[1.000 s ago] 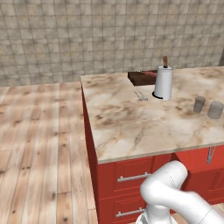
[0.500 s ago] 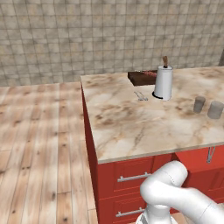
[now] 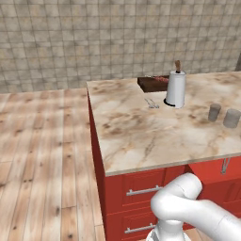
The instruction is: Take the tongs from the drawer on the right and place them on the dining counter next to the tray containing the kebab skewer.
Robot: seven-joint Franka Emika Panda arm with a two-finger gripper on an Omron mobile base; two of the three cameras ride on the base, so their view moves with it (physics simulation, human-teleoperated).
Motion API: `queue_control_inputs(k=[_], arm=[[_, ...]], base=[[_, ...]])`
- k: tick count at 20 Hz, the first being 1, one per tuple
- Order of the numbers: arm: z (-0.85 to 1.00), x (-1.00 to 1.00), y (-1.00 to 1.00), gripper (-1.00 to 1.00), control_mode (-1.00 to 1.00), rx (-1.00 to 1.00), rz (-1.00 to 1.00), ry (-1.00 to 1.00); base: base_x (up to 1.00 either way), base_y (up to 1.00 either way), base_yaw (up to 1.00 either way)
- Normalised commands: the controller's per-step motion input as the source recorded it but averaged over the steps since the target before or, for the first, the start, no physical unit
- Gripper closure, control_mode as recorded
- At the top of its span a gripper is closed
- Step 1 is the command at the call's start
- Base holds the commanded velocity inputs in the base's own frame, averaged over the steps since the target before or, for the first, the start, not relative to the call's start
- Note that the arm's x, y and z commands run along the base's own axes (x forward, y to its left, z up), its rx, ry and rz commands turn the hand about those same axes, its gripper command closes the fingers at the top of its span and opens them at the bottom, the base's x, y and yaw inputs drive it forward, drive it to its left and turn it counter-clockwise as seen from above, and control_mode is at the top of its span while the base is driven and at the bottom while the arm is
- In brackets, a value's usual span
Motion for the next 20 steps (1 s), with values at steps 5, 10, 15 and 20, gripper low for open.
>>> queue_control_inputs(k=[5,10,15,20], arm=[[0.15,-0.33,0.00,-1.00,-1.00,0.00,0.01,0.01],[0.15,-0.61,0.00,-1.00,-1.00,0.00,0.00,0.00],[0.34,-0.22,0.00,-1.00,-1.00,0.00,0.00,0.01],[0.48,0.00,0.00,-1.00,-1.00,0.00,0.00,0.06]], base=[[0.00,0.00,0.00],[0.00,0.00,0.00],[0.00,0.00,0.00],[0.00,0.00,0.00]])
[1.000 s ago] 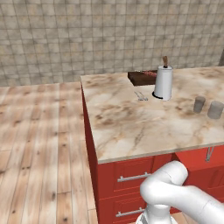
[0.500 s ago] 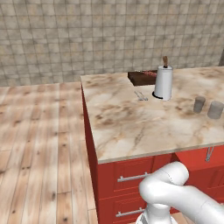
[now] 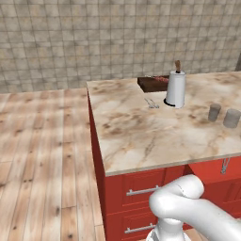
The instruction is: Take the tongs from the drawer on the right and place them on the dining counter next to the tray containing the kebab skewer.
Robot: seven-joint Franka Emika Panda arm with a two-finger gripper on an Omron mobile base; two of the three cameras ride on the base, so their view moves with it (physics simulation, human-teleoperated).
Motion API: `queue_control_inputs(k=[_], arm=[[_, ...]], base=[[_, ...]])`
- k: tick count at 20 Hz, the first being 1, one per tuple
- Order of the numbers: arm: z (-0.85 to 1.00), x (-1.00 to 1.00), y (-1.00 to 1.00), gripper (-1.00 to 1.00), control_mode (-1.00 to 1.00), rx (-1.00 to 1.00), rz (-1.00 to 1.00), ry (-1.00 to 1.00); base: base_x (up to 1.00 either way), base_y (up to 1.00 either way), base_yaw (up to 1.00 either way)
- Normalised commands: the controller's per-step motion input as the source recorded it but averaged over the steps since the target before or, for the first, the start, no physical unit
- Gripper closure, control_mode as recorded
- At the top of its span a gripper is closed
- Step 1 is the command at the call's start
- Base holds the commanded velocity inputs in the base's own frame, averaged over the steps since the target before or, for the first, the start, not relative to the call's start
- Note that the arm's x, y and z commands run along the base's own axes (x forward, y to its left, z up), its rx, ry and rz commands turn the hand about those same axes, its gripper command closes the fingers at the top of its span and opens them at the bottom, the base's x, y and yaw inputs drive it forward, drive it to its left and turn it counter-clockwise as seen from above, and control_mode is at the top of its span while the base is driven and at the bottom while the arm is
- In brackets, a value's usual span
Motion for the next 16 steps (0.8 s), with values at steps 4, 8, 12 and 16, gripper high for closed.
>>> queue_control_inputs(k=[4,8,12,16], arm=[[0.39,0.04,0.02,-1.00,-1.00,0.00,0.00,0.06],[0.24,0.17,0.09,-1.00,-1.00,0.00,0.00,0.06],[0.11,0.36,0.18,-1.00,-1.00,0.00,0.00,0.03],[0.00,0.52,0.28,-1.00,-1.00,0.00,0.01,0.03]], base=[[0.00,0.00,0.00],[0.00,0.00,0.00],[0.00,0.00,0.00],[0.00,0.00,0.00]])
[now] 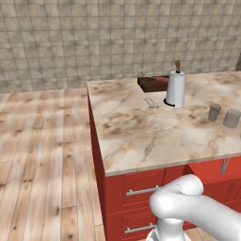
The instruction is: Take the tongs from the drawer on the right and place them on the dining counter next to the tray containing the kebab skewer.
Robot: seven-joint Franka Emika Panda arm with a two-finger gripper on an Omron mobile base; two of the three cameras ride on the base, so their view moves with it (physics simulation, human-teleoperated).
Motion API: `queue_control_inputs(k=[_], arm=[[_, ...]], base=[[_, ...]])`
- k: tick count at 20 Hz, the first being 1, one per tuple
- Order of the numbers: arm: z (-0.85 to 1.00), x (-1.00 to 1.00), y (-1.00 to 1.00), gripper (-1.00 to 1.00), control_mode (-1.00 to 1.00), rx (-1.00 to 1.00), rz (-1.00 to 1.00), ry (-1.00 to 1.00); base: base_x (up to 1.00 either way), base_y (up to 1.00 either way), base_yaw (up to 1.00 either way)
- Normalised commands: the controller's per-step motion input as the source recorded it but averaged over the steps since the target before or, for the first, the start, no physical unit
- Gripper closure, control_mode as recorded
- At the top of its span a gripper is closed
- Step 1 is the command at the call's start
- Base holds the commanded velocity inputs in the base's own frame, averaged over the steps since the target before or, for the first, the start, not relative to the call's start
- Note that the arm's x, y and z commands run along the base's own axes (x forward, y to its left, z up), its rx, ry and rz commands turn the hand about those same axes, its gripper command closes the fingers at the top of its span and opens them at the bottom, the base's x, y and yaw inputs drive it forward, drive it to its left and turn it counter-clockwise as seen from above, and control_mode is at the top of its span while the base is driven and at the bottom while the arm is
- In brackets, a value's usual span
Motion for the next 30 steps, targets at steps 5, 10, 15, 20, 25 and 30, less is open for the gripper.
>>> queue_control_inputs(k=[5,10,15,20,25,30], arm=[[0.00,0.43,0.25,-1.00,-1.00,0.00,0.00,0.04],[0.00,0.32,0.16,-1.00,-1.00,0.00,0.00,0.13],[0.00,0.20,0.10,-1.00,-1.00,0.00,0.00,0.22],[-0.05,0.03,0.01,-1.00,-1.00,0.00,0.00,0.11],[-0.13,0.00,0.00,-1.00,-1.00,0.00,0.00,0.02],[-0.17,0.00,0.00,-1.00,-1.00,0.00,0.00,0.01]], base=[[0.00,0.00,0.00],[0.00,0.00,0.00],[0.00,0.00,0.00],[0.00,0.00,0.00],[0.00,0.00,0.00],[0.00,0.00,0.00]])
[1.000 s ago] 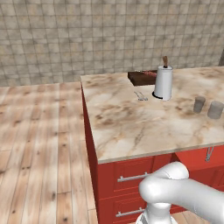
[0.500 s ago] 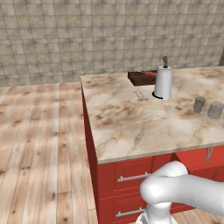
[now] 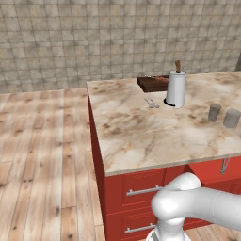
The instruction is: Take the tongs from the drawer on the right and place them on the dining counter next to the tray containing the kebab skewer.
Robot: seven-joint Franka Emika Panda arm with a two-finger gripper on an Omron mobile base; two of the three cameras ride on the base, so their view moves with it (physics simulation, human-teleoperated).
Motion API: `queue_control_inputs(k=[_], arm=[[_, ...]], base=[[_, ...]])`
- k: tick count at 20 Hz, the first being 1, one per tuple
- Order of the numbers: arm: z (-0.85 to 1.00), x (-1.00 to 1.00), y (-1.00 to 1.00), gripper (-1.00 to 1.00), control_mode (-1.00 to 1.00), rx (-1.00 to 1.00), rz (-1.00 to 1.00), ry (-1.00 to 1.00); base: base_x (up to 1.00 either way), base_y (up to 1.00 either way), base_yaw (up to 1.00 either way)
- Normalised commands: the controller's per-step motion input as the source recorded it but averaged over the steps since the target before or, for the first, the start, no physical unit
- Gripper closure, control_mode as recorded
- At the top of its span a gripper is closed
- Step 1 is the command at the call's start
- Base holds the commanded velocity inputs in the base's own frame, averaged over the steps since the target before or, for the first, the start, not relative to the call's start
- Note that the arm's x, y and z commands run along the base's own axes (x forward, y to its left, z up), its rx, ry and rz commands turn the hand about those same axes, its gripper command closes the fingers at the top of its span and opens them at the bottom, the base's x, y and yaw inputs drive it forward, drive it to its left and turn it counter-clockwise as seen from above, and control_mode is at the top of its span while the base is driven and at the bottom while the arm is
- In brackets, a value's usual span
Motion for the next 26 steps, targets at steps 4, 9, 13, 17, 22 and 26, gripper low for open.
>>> queue_control_inputs(k=[4,9,13,17,22,26], arm=[[-0.13,0.00,0.00,-1.00,-1.00,0.00,0.00,0.01],[-0.09,0.00,0.00,-1.00,-1.00,0.00,0.00,0.07],[-0.08,0.00,0.00,-1.00,-1.00,0.00,0.00,0.13],[-0.04,0.00,0.00,-1.00,-1.00,0.00,0.00,0.17],[-0.09,0.00,0.00,-1.00,-1.00,0.00,0.00,0.07],[-0.23,0.00,0.00,-1.00,-1.00,0.00,0.00,0.00]], base=[[0.00,0.00,0.00],[0.00,0.00,0.00],[0.00,0.00,0.00],[0.00,0.00,0.00],[0.00,0.00,0.00],[0.00,0.00,0.00]])
